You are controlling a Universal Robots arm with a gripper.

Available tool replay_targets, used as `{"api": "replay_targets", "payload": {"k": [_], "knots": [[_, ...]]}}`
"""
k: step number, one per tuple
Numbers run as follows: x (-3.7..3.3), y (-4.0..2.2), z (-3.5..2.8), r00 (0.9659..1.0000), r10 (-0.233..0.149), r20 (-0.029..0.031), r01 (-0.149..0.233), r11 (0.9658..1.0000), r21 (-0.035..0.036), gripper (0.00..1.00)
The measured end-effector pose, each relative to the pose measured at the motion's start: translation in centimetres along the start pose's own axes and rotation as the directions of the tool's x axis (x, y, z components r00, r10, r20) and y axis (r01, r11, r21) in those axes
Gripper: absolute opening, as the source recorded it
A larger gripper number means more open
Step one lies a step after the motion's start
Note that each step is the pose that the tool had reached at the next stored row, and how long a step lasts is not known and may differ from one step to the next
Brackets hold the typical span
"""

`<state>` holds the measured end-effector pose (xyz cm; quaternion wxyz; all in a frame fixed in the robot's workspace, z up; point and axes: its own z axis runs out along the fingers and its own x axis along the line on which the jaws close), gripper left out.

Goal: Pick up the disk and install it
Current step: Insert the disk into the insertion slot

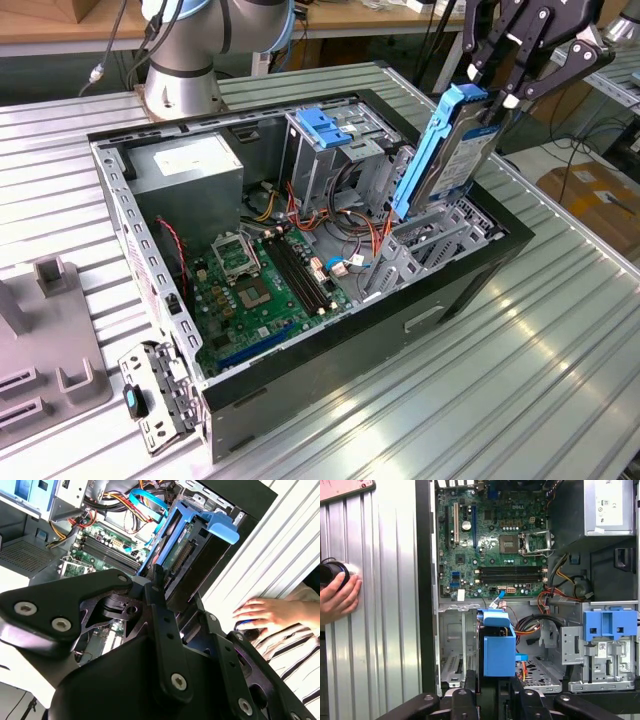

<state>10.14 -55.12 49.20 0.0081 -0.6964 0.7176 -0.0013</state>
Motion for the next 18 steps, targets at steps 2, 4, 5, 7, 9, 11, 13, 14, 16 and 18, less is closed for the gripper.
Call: {"api": "replay_targets", "payload": {"k": [2,4,5,7,9,11,13,14,16,18], "knots": [[0.0,0.0,0.1,1.0,0.0,0.0,0.0,1.0,0.0,0.35],[0.0,0.0,0.11,1.0,0.0,0.0001,0.0,1.0,0.0,0.35],[0.0,0.0,0.11,1.0,0.0,0.0,0.0,1.0,0.0,0.35],[0.0,0.0,0.12,1.0,0.0,0.0001,0.0,1.0,0.0,0.35],[0.0,0.0,0.12,1.0,0.0,0.0,0.0,1.0,0.0,0.35],[0.0,0.0,0.15,1.0,0.0,0.0001,0.0,1.0,0.0,0.35],[0.0,-0.01,0.28,1.0,0.0,0.0001,0.0,1.0,0.0,0.35],[0.0,-0.04,0.37,1.0,0.0,0.0,0.0,1.0,0.0,0.35],[0.02,-0.06,0.46,1.0,0.0,0.0,0.0,1.0,0.0,0.35],[0.16,-0.09,0.51,1.0,0.0,0.0,0.0,1.0,0.0,0.35]]}}
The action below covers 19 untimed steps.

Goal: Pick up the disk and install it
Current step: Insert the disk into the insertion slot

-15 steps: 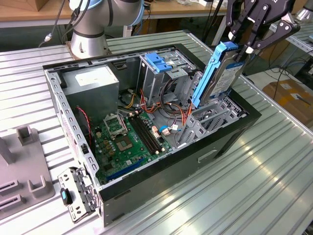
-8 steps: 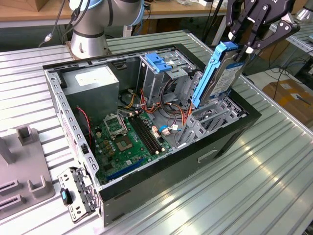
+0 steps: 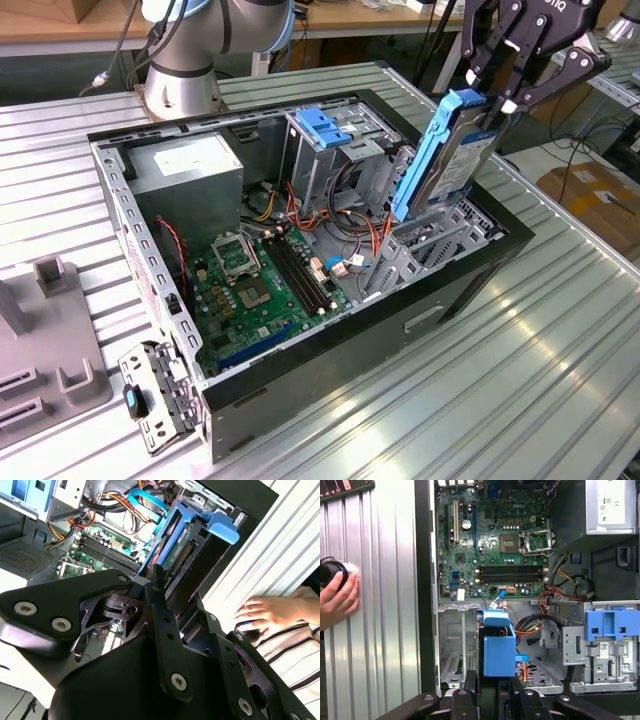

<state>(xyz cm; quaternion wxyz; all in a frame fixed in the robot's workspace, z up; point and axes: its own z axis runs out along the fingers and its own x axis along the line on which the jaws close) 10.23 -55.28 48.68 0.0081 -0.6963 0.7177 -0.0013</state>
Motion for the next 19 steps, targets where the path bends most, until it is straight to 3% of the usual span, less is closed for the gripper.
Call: {"api": "replay_targets", "payload": {"k": [7,10,15,19], "knots": [[0.99,-0.36,0.33,1.0,0.0,-0.0028,0.0,1.0,0.0,0.35],[1.03,-0.38,0.76,1.0,0.0,-0.0033,0.0,1.0,0.0,0.35],[1.03,-0.38,0.84,1.0,-0.001,-0.005,0.001,1.0,0.0,0.35],[1.04,-0.44,1.0,1.0,-0.002,-0.0097,0.002,1.0,0.0002,0.35]]}}
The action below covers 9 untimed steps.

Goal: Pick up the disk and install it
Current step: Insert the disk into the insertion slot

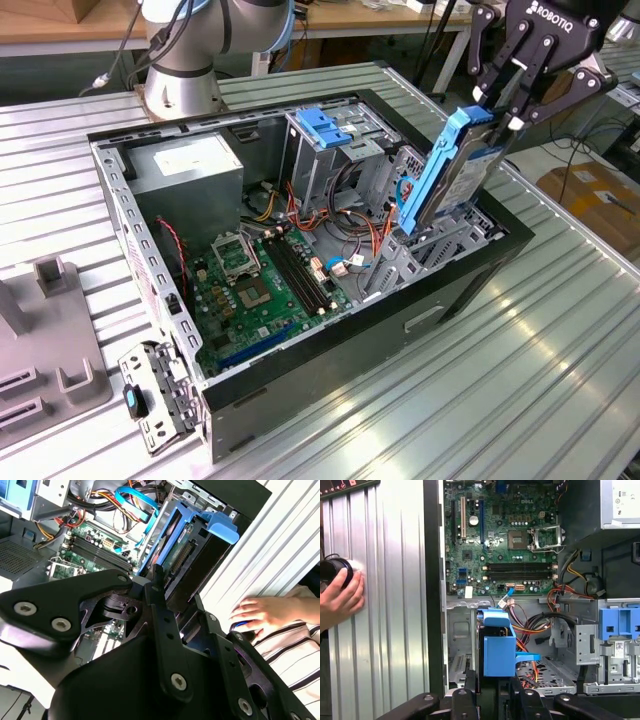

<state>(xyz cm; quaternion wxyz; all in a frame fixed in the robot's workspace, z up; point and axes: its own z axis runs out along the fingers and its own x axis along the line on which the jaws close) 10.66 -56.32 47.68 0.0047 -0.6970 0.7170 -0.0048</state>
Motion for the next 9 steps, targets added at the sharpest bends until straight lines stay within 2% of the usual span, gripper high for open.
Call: {"api": "replay_targets", "payload": {"k": [9], "knots": [[0.0,0.0,0.09,1.0,0.0,0.0001,0.0,1.0,0.0,0.35]]}}
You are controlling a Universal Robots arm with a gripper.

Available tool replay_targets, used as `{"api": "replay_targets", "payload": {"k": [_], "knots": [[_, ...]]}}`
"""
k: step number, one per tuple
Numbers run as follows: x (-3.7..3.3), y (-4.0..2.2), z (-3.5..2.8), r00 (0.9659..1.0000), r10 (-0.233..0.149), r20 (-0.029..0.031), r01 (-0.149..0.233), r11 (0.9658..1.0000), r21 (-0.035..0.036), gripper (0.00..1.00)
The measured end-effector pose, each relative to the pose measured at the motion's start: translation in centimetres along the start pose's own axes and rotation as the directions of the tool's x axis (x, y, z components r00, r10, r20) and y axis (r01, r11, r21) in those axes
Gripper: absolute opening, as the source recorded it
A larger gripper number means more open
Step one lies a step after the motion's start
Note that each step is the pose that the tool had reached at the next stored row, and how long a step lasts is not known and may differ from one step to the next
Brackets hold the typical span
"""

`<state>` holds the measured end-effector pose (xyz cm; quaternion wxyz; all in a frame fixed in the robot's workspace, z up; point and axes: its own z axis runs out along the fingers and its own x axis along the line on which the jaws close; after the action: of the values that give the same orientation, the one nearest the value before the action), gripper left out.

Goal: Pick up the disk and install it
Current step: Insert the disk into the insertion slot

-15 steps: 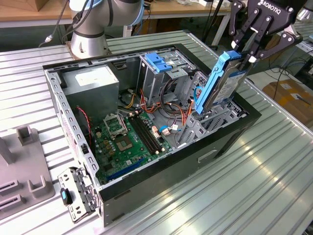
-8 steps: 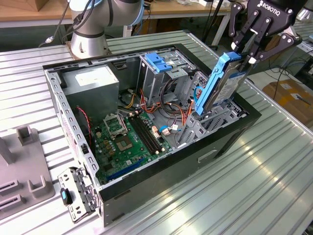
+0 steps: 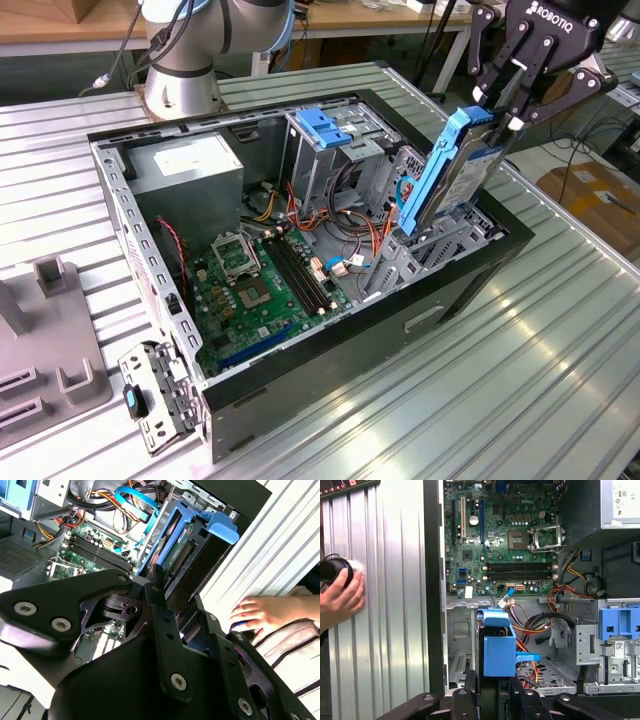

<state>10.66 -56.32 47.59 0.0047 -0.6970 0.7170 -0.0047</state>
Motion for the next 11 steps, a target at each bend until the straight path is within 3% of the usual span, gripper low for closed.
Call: {"api": "replay_targets", "payload": {"k": [5,11], "knots": [[0.0,-0.01,0.73,1.0,-0.001,-0.0009,0.001,1.0,0.0001,0.35],[-0.02,-0.01,0.98,0.9998,-0.018,-0.0009,0.018,0.9998,0.0,0.35]]}}
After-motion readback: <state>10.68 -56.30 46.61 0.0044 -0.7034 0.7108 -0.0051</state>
